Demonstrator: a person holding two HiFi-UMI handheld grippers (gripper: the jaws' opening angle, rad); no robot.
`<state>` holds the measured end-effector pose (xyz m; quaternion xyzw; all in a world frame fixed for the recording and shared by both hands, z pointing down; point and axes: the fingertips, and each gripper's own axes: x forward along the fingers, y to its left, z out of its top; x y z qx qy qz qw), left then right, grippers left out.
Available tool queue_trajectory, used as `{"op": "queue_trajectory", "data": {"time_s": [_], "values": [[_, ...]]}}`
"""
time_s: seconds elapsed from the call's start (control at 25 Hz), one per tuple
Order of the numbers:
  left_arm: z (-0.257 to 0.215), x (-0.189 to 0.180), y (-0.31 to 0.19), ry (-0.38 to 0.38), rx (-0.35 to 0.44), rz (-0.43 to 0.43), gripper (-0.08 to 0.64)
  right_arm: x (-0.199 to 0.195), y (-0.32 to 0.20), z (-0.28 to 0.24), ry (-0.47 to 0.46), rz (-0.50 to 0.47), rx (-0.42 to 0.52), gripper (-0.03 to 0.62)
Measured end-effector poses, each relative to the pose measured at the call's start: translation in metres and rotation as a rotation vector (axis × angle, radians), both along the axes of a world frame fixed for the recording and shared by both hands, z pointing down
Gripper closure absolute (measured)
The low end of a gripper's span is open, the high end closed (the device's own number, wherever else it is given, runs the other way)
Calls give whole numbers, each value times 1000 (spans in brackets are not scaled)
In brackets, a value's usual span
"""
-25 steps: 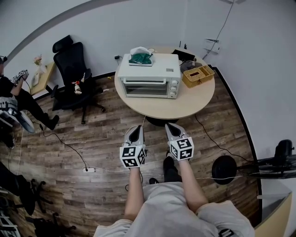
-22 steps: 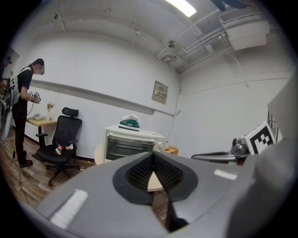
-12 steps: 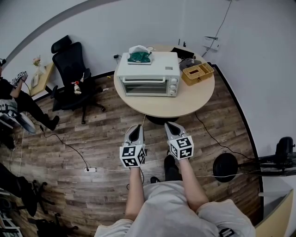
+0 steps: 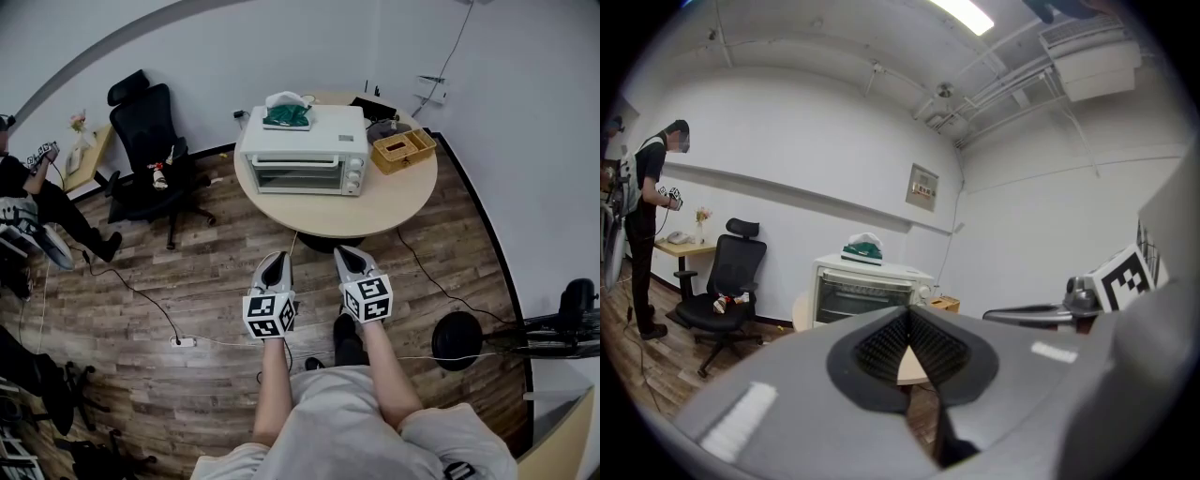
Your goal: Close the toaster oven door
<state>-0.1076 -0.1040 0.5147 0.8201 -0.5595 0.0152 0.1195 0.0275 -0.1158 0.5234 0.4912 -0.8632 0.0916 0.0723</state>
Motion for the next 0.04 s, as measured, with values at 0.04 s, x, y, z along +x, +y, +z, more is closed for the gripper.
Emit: {"op": "queue_trajectory", "data": {"time_s": [0.04], "values": [[0, 0, 0, 0, 1, 0, 502, 0, 1, 0, 0, 0, 0, 594]]}}
